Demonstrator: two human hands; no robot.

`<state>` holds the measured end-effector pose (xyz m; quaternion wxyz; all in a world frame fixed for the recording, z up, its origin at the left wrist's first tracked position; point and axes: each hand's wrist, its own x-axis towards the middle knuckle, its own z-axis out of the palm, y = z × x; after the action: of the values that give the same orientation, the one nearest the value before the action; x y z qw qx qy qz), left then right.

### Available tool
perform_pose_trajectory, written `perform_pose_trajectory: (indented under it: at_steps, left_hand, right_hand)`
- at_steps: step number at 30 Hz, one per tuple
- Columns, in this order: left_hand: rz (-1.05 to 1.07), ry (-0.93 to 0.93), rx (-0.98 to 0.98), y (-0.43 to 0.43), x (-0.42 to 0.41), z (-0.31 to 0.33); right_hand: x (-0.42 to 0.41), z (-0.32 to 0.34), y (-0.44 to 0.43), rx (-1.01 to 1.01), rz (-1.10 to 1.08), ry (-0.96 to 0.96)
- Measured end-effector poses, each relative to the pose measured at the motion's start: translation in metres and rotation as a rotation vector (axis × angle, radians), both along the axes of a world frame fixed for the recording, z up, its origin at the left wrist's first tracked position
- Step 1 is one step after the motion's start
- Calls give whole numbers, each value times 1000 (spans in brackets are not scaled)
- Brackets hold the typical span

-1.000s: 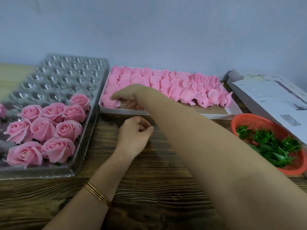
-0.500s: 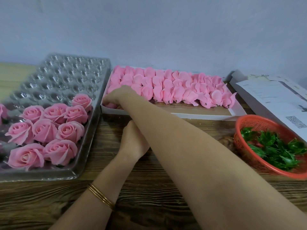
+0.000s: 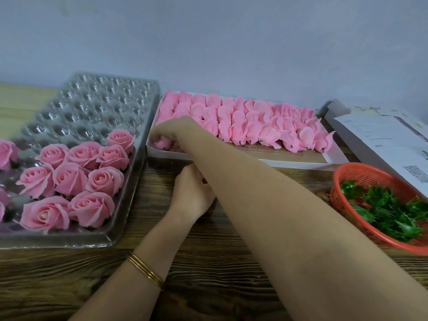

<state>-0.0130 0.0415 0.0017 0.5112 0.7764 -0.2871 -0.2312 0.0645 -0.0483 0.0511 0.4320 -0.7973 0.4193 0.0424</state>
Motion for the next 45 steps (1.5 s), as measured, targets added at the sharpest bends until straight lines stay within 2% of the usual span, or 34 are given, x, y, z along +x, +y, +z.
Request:
perform_pose_trajectory:
  at_steps: [5,9,17,20,23,27,30,34,39,45]
  left_hand:
    - [-28,48,-32,5,0,7]
    - [-38,84,-54,6,0,9]
    - [5,219,-126,3,4,5]
    - [18,349,-156,3,8,3]
    - [12,546,-270,5,12,6]
    - [-143,832,-459,10,15,11]
    - [-290,991,-519,14,14,12]
    - [-435,989,-517,13,-1,15]
    - [-437,894,-485,10,-12,15]
    - [-462,767,-420,10,-11,9]
  right_hand:
    - [-7,5,-5,85,-1,-48]
    - [-17,12,-3,41,-15,-40]
    - [-47,23,-6,111,-114,-217]
    - [-69,26,-5,150,-158,-316]
    - [-97,25,-4,205,-211,-413]
    - [-135,17,-1,249,-290,-555]
    - [-161,6,3,237,-330,-666]
    - [-183,-11,12,181,-300,-757]
    - [-194,-26,17,266,-237,-849]
    - [-202,-36,19,215,-159,-809]
